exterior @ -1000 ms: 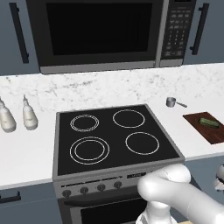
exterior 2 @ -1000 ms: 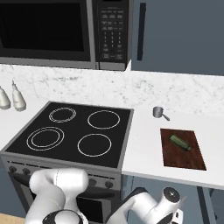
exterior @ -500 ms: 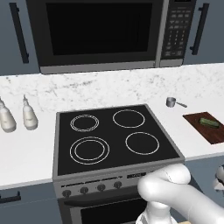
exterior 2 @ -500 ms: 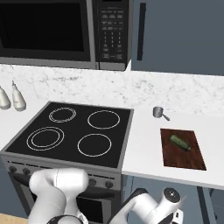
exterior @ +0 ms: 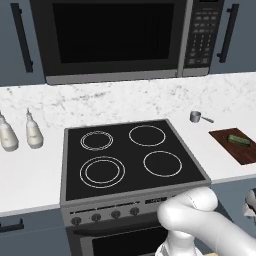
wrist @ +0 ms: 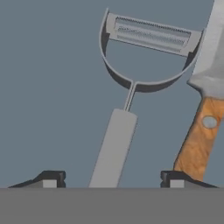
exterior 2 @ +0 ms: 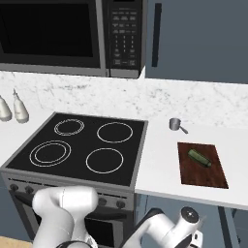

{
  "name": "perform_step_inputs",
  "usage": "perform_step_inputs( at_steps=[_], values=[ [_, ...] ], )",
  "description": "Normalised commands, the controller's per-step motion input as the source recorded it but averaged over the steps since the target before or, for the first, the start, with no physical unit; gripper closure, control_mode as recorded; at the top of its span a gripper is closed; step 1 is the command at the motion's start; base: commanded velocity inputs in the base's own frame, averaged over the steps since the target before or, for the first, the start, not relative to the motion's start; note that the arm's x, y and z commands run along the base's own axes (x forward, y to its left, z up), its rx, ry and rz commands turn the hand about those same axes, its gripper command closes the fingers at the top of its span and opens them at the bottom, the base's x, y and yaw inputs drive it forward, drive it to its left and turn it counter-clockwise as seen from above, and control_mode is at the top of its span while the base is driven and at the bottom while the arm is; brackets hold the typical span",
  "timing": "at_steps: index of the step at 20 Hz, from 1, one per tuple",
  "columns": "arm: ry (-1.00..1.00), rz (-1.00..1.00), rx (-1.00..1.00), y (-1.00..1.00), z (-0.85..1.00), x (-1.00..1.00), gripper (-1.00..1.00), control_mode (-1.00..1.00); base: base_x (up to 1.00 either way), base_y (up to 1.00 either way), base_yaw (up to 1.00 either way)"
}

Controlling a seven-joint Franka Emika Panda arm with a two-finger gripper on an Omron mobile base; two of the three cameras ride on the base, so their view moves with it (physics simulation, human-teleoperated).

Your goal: Place the appropriate cutting tool for cutting the cucumber skin on the cutting board.

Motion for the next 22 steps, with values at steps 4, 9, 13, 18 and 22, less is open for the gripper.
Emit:
perform_step_inputs(
  at_steps=[4, 9, 13, 18, 22],
  values=[
    [0.00, 0.00, 0.00, 0.02, -0.21, -0.21, 1.00, -1.00, 0.00, 0.00, 0.00],
    [0.00, -0.02, 0.00, 0.02, -0.02, 0.00, 1.00, -1.00, 0.00, 0.00, 0.00],
    [0.00, -0.01, 0.00, 0.08, 0.04, 0.00, 1.00, -1.00, 0.00, 0.00, 0.00],
    [-0.01, 0.00, 0.00, 0.03, 0.64, -0.05, 1.00, -1.00, 0.00, 0.00, 0.00],
    [-0.02, 0.00, 0.00, 0.00, 1.00, -0.58, 1.00, -1.00, 0.00, 0.00, 0.00]
  ],
)
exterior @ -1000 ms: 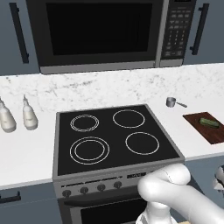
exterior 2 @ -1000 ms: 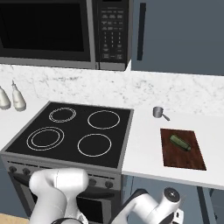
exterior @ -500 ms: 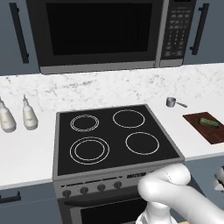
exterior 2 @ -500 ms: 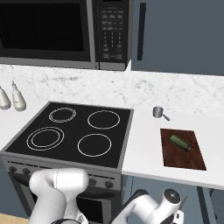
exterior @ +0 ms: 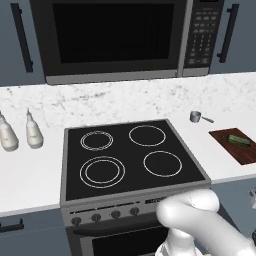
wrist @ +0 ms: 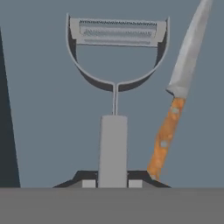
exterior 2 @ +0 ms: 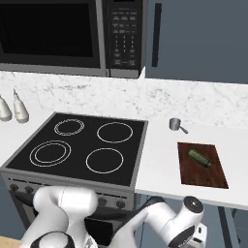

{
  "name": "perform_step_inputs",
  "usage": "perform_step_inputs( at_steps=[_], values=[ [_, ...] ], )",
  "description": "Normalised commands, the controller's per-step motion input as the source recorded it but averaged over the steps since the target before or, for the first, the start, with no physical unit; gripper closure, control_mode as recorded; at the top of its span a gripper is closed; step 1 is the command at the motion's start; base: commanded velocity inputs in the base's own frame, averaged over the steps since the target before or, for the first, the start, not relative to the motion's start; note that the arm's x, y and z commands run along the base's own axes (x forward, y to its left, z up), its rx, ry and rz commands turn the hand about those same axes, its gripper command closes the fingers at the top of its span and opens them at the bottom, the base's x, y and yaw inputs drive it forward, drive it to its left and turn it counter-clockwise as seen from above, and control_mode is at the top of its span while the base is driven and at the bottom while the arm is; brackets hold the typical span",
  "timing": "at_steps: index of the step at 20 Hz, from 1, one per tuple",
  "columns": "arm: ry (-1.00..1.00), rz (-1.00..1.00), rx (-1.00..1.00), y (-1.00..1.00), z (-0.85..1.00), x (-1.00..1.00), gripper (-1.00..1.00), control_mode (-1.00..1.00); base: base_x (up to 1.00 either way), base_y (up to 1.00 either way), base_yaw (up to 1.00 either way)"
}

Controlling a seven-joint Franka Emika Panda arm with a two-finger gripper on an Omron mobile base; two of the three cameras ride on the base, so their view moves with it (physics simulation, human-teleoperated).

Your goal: Place the appropriate cutting tool for cutting the cucumber skin on the cutting board.

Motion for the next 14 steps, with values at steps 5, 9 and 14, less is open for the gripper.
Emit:
perform_step_inputs(
  at_steps=[5, 9, 14],
  values=[
    [0.00, 0.00, 0.00, 0.00, 1.00, -0.82, 1.00, -1.00, 0.00, 0.00, 0.00],
    [0.00, 0.00, 0.00, 0.00, 1.00, -0.55, 1.00, -1.00, 0.00, 0.00, 0.00],
    [0.00, 0.00, 0.00, -0.04, 1.00, -0.07, 1.00, -1.00, 0.00, 0.00, 0.00]
  ],
)
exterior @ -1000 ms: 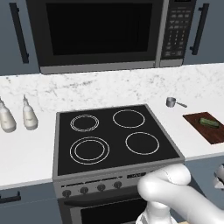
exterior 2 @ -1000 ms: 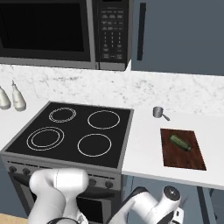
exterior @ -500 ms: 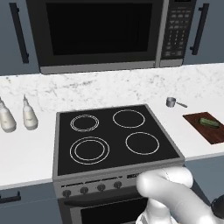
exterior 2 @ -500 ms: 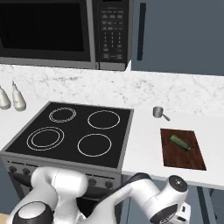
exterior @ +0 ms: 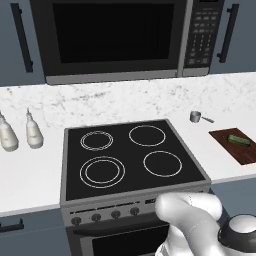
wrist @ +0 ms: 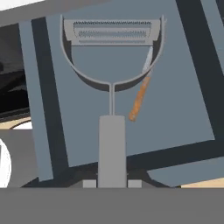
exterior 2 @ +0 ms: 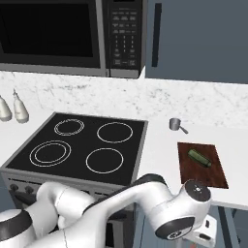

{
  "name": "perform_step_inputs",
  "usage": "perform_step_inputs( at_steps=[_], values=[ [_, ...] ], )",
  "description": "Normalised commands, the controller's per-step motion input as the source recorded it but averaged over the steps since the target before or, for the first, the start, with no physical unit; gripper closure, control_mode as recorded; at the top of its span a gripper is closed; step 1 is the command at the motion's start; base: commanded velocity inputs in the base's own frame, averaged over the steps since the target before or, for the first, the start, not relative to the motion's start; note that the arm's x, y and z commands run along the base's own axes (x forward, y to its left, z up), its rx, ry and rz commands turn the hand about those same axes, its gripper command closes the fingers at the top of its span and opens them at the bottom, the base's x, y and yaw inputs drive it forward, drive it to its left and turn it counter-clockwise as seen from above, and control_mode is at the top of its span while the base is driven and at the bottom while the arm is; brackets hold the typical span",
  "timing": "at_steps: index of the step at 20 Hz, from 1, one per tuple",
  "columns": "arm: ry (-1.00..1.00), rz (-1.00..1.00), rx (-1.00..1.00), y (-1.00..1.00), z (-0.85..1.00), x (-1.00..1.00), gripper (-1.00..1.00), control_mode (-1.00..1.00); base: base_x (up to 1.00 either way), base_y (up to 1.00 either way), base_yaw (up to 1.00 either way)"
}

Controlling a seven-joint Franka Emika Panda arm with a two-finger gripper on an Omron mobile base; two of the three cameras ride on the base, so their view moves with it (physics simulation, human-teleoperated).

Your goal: Place the appropriate cutting tool for cutting the cucumber skin on the cutting board.

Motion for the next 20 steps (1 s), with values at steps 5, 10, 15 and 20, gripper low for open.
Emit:
perform_step_inputs(
  at_steps=[5, 10, 15, 20],
  values=[
    [0.01, 0.00, 0.02, -0.23, 1.00, 0.57, 1.00, -1.00, 0.00, 0.00, 0.00],
    [0.00, 0.00, 0.04, -0.39, 0.89, 0.96, 1.00, -1.00, 0.00, 0.00, 0.00],
    [0.05, 0.09, 0.07, -0.58, 0.30, 1.00, 1.00, -1.00, 0.00, 0.00, 0.00],
    [0.01, 0.20, 0.05, -0.44, -0.28, 0.93, 1.00, -1.00, 0.00, 0.00, 0.00]
  ],
)
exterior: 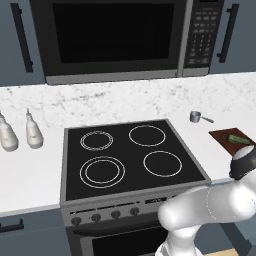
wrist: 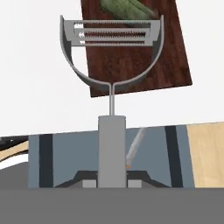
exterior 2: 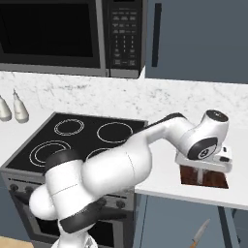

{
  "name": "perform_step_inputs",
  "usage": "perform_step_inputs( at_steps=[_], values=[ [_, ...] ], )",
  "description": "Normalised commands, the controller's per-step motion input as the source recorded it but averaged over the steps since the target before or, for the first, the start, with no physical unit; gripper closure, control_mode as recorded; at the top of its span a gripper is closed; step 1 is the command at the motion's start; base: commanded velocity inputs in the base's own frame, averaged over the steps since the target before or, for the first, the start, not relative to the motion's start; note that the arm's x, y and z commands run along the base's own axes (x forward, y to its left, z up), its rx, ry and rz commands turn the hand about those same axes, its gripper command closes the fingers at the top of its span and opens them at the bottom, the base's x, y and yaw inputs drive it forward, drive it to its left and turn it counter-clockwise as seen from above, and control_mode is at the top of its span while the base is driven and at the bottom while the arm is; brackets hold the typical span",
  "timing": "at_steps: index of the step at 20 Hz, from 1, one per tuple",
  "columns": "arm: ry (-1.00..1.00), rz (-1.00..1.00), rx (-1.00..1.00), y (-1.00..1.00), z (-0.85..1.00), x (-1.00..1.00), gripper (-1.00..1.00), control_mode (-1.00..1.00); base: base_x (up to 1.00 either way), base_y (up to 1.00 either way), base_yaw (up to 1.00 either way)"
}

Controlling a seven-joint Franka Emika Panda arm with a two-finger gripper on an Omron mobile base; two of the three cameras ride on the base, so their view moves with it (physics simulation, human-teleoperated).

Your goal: Place the appropriate cutting tool for cutting the cucumber skin on the cutting board.

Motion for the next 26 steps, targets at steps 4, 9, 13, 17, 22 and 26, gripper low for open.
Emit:
perform_step_inputs(
  at_steps=[4, 9, 13, 17, 22, 26],
  values=[
    [0.05, 0.25, 0.01, 0.03, -0.77, 0.61, 1.00, -1.00, 0.00, 0.00, 0.00],
    [0.11, 0.20, 0.03, 0.08, -0.58, 0.77, 1.00, -1.00, 0.00, 0.00, 0.00],
    [0.05, 0.16, 0.04, -0.19, -0.32, 0.66, 1.00, -1.00, 0.00, 0.00, 0.00],
    [0.05, 0.09, 0.04, -0.32, -0.32, 0.47, 1.00, -1.00, 0.00, 0.00, 0.00],
    [0.04, 0.06, 0.05, -0.06, -0.59, 0.11, 1.00, -1.00, 0.00, 0.00, 0.00],
    [0.02, 0.03, 0.06, 0.00, -0.37, 0.08, 1.00, -1.00, 0.00, 0.00, 0.00]
  ],
)
